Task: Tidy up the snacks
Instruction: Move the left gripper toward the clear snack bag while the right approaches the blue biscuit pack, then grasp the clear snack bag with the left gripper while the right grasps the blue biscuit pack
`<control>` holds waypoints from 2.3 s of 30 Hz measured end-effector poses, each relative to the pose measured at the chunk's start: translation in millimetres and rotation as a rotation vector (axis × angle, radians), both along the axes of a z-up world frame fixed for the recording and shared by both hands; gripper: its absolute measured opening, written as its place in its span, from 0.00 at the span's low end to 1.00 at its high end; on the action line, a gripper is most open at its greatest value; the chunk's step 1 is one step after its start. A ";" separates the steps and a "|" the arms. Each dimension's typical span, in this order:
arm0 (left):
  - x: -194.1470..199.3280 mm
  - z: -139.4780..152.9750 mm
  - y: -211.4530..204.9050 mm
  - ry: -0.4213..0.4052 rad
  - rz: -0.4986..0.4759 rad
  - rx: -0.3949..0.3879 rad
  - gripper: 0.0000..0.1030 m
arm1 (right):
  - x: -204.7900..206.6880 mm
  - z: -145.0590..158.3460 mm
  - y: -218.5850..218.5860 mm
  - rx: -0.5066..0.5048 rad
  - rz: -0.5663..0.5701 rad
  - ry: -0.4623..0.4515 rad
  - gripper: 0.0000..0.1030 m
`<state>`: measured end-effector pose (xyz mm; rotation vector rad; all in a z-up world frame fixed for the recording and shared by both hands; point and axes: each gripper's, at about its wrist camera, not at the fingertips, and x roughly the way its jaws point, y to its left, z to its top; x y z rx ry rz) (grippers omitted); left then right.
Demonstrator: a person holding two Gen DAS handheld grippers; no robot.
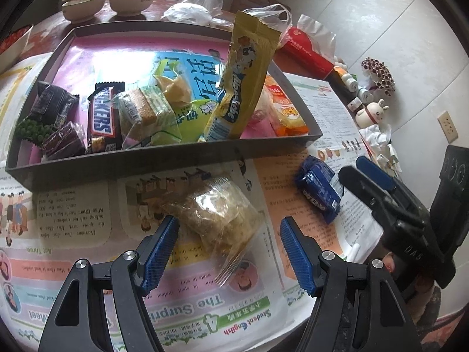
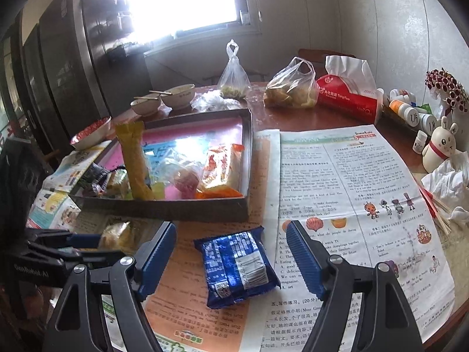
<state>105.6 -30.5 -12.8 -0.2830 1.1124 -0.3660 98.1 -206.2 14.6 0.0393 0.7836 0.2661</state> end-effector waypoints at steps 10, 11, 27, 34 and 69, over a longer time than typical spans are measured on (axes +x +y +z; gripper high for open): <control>10.4 -1.0 -8.0 -0.007 0.000 0.021 0.72 | 2.0 -18.6 1.6 -0.042 0.031 0.042 0.75; 11.2 -1.4 -9.7 -0.007 -0.001 0.025 0.72 | 2.3 -20.2 1.9 -0.047 0.036 0.046 0.75; 11.3 -3.9 -26.4 -0.054 -0.012 0.107 0.72 | 12.3 -41.3 6.3 -0.088 0.056 0.092 0.75; 12.1 -4.3 -29.4 -0.064 -0.016 0.127 0.72 | 14.5 -43.0 8.0 -0.101 0.042 0.089 0.75; 7.1 -4.7 -22.1 -0.110 -0.022 0.166 0.47 | 7.5 -23.1 -12.1 0.035 -0.026 0.061 0.51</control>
